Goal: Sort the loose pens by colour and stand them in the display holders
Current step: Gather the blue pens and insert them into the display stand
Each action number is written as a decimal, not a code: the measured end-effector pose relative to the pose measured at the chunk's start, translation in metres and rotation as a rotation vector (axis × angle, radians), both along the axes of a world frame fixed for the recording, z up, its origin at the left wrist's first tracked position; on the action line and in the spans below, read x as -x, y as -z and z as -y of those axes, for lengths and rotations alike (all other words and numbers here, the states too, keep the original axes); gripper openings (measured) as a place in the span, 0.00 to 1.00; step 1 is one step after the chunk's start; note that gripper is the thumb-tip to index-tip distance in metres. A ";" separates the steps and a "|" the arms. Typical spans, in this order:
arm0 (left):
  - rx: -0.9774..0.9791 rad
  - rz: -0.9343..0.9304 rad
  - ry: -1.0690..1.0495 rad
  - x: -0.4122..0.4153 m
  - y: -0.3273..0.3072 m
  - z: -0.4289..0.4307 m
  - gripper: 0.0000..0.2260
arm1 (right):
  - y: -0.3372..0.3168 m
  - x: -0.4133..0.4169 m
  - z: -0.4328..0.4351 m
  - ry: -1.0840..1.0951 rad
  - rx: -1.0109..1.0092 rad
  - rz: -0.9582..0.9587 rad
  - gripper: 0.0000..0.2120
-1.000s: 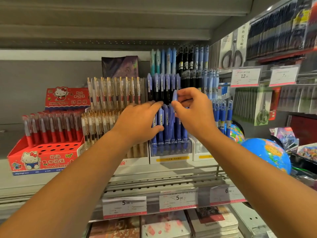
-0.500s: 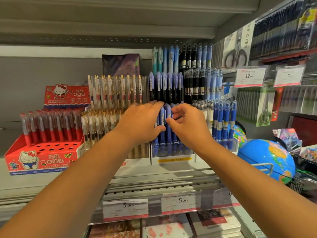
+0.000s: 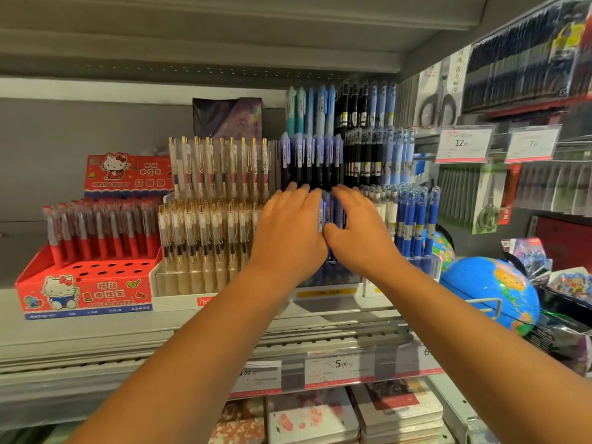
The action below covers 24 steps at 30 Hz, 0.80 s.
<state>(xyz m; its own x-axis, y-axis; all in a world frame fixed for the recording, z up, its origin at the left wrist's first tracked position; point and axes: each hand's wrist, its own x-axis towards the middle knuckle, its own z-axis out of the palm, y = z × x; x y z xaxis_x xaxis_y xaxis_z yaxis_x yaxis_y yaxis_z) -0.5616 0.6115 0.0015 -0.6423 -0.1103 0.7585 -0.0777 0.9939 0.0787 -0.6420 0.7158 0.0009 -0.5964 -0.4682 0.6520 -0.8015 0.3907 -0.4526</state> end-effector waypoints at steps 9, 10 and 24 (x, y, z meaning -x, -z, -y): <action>-0.028 0.047 -0.002 -0.013 -0.014 0.002 0.27 | -0.001 -0.002 -0.010 -0.049 -0.070 -0.023 0.34; -0.077 -0.002 0.012 -0.019 -0.015 0.003 0.27 | -0.001 -0.005 -0.010 -0.053 -0.050 -0.064 0.34; -1.065 -0.263 -0.025 -0.100 -0.009 0.071 0.12 | 0.005 -0.082 0.056 -0.447 0.136 0.458 0.39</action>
